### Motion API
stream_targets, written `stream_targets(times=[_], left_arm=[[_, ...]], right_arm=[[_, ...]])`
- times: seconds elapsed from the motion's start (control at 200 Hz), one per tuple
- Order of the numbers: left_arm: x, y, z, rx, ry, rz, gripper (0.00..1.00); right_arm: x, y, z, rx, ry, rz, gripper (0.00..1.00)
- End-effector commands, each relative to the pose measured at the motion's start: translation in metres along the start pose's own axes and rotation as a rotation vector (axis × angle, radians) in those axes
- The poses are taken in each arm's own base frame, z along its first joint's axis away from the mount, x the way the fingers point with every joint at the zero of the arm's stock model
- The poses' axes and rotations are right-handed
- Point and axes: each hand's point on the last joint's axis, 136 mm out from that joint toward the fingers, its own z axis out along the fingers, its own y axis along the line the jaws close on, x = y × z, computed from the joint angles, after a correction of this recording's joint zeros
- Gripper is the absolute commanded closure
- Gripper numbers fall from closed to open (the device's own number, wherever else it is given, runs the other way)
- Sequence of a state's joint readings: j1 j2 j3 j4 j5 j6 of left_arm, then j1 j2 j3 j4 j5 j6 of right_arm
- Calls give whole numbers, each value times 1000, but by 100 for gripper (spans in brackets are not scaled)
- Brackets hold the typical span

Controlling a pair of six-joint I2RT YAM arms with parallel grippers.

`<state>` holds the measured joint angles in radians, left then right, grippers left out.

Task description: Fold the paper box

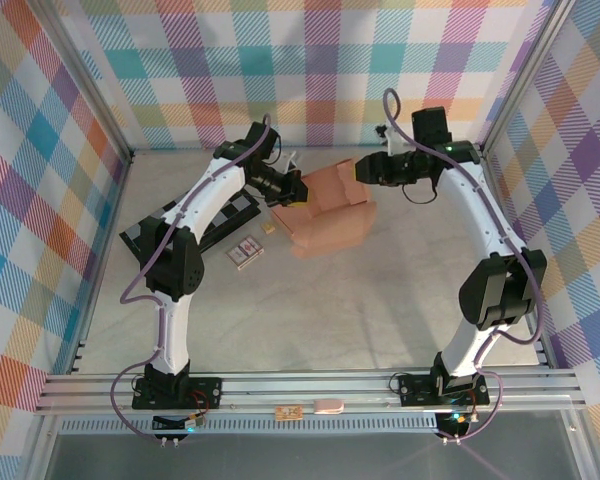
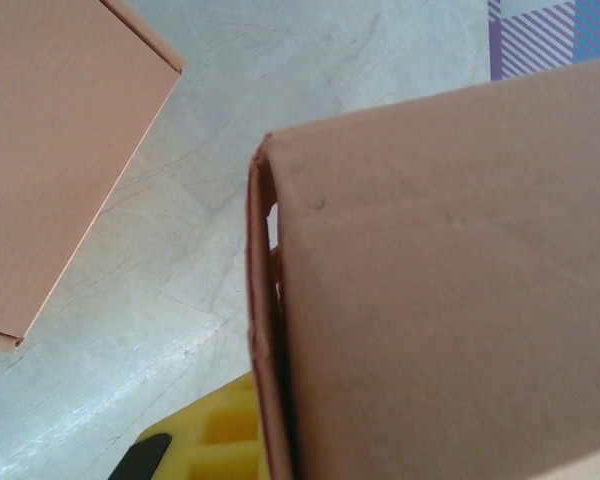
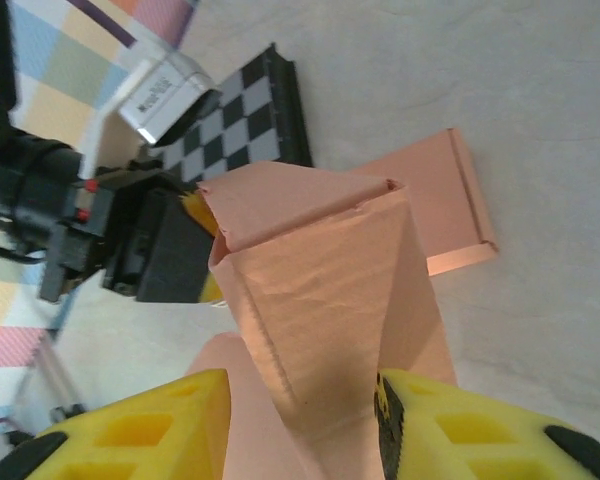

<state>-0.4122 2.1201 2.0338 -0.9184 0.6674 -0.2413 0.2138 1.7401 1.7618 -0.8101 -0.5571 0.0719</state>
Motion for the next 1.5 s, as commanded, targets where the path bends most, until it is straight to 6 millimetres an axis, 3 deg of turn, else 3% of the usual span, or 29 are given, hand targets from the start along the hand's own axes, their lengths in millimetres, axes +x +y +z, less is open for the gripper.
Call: stream_targets(times=[0.0,0.265,0.58,0.7,0.975,1.115,1.495], left_arm=[[2,-26,-15,25,-15,58,100],[5,-29,-13,15,-12,73,100],[8,-31,-13,1,-7,84,100],[9,-31,-12,-5,-4,85,100],[11,-31,-12,-10,1,90,100],[12,-31,-12,-16,3,93,100],[14,-33,-13,-18,5,96,100]], right_arm=[[0,-9,-3,154,4,-83,57],[2,-13,9,292,36,-149,65],[6,-28,25,554,79,-199,83],[5,-34,24,680,71,-215,100],[-1,-35,24,740,55,-229,100],[-5,-32,27,718,58,-239,87],[-15,-38,29,721,68,-244,82]])
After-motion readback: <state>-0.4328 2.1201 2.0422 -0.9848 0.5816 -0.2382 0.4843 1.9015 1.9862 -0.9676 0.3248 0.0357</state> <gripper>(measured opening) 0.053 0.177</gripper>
